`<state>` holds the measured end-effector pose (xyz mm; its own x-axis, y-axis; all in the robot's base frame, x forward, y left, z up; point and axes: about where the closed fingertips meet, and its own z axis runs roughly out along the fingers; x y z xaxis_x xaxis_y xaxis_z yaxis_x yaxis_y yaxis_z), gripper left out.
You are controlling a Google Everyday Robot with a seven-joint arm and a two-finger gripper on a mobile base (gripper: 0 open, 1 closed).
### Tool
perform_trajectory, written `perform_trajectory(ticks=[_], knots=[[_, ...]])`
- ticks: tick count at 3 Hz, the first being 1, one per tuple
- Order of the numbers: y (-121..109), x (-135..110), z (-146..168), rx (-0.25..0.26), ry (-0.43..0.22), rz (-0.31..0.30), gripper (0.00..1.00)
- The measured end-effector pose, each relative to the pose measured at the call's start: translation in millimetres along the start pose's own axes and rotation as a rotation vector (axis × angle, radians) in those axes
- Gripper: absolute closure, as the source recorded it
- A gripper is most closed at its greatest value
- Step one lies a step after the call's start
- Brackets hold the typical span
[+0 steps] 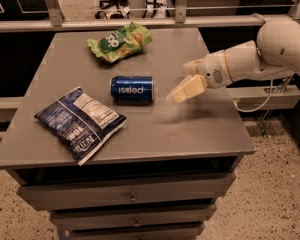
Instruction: Move pepsi can near blue chip bag
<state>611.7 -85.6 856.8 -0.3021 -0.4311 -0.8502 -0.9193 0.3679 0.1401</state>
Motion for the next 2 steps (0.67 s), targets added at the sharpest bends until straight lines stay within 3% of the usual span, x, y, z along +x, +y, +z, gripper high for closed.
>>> perform_trajectory(ticks=[2], knots=[[-24,-3,-59,0.182,-0.006,-0.034,0.00]])
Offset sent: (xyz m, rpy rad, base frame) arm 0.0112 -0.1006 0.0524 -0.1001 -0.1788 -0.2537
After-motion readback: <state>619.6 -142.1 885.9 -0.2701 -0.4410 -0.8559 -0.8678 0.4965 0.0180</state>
